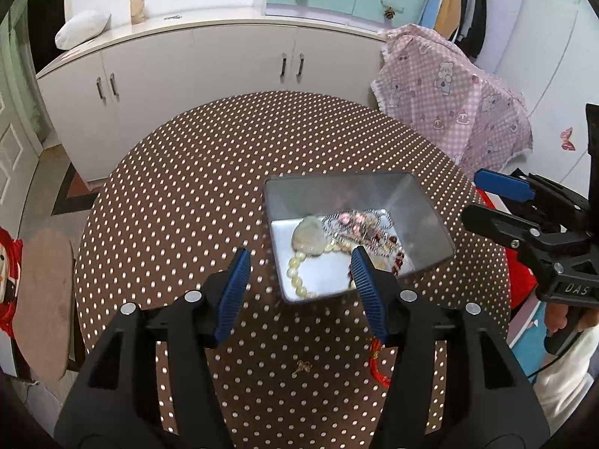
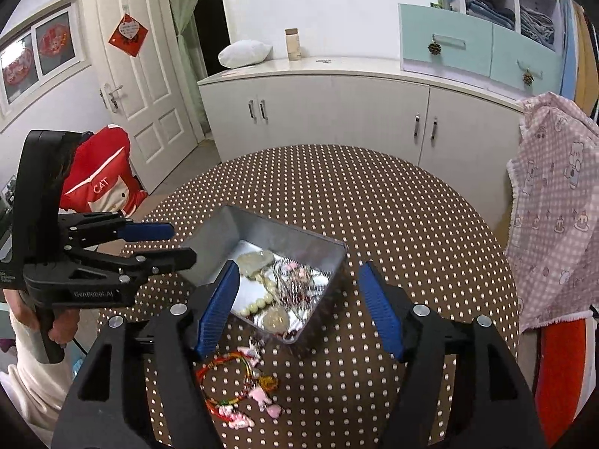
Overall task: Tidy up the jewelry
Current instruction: 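Grasp the small silver charm with the left tool while the right tool grasps the red string keychain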
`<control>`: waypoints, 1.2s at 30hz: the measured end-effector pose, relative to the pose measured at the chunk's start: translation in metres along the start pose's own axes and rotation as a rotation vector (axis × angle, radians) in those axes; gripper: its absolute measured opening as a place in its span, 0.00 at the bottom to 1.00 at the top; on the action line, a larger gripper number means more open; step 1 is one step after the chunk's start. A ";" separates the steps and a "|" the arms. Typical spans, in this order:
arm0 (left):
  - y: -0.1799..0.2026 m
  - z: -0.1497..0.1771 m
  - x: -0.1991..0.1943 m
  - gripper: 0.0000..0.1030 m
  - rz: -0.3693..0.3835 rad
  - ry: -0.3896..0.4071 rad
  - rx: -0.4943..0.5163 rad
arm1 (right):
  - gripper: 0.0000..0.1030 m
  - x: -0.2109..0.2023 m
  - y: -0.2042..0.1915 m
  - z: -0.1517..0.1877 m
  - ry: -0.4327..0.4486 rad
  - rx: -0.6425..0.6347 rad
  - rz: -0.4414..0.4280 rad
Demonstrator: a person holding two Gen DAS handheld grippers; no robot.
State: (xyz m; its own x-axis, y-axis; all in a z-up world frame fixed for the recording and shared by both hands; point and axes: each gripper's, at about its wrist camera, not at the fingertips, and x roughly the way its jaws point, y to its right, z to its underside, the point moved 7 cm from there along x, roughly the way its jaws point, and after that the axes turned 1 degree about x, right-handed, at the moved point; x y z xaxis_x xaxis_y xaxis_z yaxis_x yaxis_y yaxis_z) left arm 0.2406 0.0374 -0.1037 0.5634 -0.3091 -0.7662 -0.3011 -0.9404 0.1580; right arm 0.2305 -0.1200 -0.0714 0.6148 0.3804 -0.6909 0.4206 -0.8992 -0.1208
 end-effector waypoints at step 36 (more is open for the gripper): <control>0.015 0.096 0.013 0.12 -0.055 0.002 0.161 | 0.61 -0.005 -0.049 0.099 -0.015 0.019 0.032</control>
State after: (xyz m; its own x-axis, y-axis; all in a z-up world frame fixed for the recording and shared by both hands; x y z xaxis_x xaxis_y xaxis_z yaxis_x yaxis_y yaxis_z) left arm 0.1694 0.0328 -0.1708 0.5842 -0.2586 -0.7693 -0.3891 -0.9211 0.0141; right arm 0.1409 -0.0997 -0.1326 0.6178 0.3487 -0.7048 0.3885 -0.9146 -0.1120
